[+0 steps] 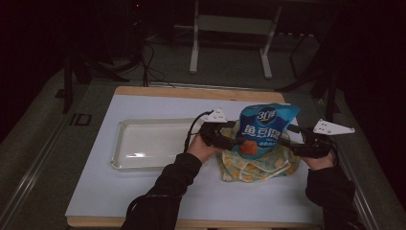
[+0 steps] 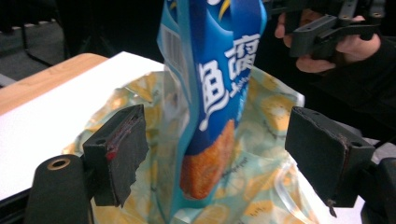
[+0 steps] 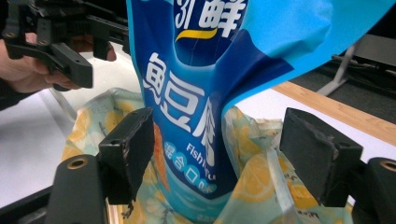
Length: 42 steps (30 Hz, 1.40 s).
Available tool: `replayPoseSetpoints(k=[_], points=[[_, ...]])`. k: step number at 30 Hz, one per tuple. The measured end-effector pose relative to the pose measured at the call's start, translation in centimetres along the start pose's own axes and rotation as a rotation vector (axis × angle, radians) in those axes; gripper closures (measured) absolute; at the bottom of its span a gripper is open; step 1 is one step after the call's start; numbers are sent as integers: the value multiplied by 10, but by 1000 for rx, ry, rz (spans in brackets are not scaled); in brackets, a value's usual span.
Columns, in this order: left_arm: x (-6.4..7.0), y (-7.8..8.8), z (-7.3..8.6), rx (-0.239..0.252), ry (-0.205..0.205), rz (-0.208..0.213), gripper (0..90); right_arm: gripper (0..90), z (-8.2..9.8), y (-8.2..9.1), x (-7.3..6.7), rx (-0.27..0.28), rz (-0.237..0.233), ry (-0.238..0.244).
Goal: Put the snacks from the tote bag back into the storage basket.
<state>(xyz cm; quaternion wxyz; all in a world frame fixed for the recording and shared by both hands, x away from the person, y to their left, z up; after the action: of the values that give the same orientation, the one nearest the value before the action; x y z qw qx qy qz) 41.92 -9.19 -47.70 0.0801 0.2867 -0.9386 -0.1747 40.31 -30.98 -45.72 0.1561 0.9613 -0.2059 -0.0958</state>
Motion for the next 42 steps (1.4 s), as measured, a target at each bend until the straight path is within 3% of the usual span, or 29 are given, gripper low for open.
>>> replayPoseSetpoints(k=[7,15,20,28,31,34,42], points=[[-3,-6,-8,8,-5,-28,370,353,2,-11,2,-20,-4,8],[-5,-13,-10,16,1,-66,495,508,3,-17,4,-36,10,12],[-4,-16,-10,14,1,-67,587,600,1,-18,5,-31,28,10],[0,-21,-9,2,-3,-57,699,748,2,-22,5,-38,12,4],[1,-23,-9,-6,-22,-74,734,784,2,-24,5,-43,13,0],[0,-24,-9,-2,-9,-74,758,831,1,-25,5,-51,20,6],[0,-24,-10,-4,6,-84,838,880,1,-27,5,-56,28,9]])
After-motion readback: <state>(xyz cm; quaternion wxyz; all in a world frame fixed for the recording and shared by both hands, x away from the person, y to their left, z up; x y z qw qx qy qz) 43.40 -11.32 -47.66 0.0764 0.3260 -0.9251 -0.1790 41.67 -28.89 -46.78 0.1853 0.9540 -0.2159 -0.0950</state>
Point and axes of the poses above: each handheld gripper's, and its own axes: y roughly backward along the jaws, z roughly out of its underside, x roughly to its right, the point moved 8 cm from there along -y, roughly forward along the jaws, and after that the axes turned 14 degrees about -z, right-handed, at the moved point
